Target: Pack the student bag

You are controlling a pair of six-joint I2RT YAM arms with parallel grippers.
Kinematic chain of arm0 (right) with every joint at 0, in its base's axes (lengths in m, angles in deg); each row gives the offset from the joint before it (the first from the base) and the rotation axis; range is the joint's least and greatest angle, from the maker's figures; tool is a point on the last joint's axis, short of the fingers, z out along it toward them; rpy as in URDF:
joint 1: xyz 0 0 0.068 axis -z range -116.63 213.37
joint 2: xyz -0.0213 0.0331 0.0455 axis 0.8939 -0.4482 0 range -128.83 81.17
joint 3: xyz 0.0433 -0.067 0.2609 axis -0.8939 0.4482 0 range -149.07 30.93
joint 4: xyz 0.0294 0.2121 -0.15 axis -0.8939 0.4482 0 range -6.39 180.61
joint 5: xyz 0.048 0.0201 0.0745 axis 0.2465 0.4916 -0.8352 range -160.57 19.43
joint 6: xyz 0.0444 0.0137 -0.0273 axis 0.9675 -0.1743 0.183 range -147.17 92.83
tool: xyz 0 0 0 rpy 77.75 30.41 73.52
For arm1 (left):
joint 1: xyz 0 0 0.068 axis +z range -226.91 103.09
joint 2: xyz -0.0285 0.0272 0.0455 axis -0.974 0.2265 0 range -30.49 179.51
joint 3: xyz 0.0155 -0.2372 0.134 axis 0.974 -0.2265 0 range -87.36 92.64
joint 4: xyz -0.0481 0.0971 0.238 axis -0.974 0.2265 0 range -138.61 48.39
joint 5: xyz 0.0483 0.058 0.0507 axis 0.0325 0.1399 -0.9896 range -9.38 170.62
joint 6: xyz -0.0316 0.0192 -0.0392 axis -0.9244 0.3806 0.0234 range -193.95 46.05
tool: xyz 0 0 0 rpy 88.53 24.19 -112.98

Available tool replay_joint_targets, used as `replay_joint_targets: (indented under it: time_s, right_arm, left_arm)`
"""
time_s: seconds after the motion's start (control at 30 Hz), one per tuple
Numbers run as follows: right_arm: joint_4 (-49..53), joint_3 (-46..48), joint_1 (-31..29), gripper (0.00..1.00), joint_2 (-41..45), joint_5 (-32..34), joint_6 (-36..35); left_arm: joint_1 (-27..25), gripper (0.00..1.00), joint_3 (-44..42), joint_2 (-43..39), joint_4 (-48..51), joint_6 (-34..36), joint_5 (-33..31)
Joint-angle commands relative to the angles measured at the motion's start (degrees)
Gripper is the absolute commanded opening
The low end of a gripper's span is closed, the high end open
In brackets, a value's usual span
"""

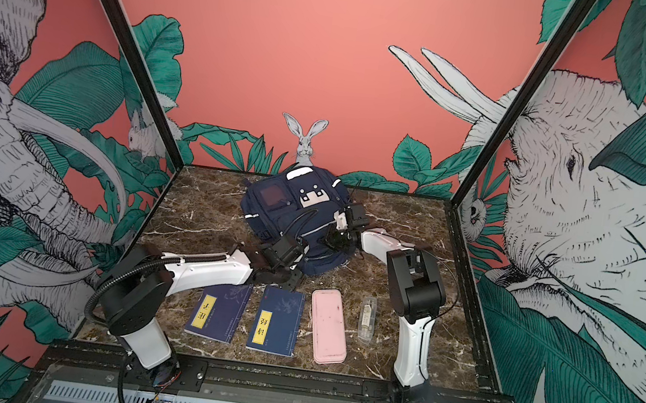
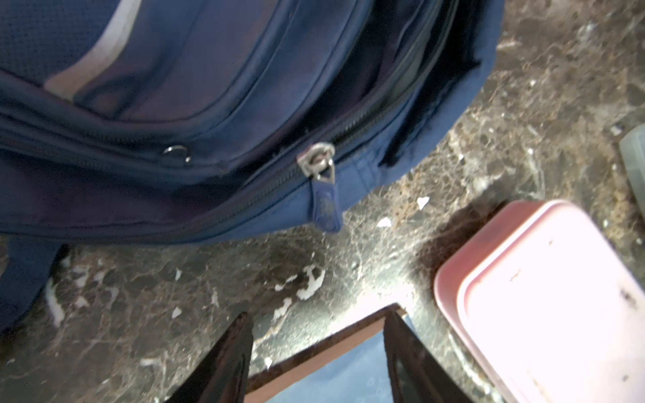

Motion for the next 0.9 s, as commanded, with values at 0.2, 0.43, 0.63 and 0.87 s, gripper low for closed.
replay_joint_targets:
  time_s: [0.2, 0.43, 0.63, 0.87]
  right_arm:
    - [-3.00, 2.26, 0.02, 0.18, 1.50, -0.17, -0.18]
    - [-3.08, 4.10, -0.13, 0.18, 1.53, -0.08, 0.03]
    - [-2.69, 3.33, -0.28, 0.18, 1.35, -0.17, 0.11]
    - [-1.56, 3.21, -0.34, 0.18, 1.44, 0.08, -0.86]
  left_arm:
    - [-0.43, 0.56, 8.44, 5.17, 1.58, -1.08, -3.92]
    - [-0.72, 0.49, 12.80, 9.33, 6.05, -0.95, -7.20]
    - [-0.76, 0.42, 13.69, 10.85, 6.53, -1.32, -8.52]
    - [-0.76, 0.28, 13.37, 10.21, 5.91, -0.62, -9.05]
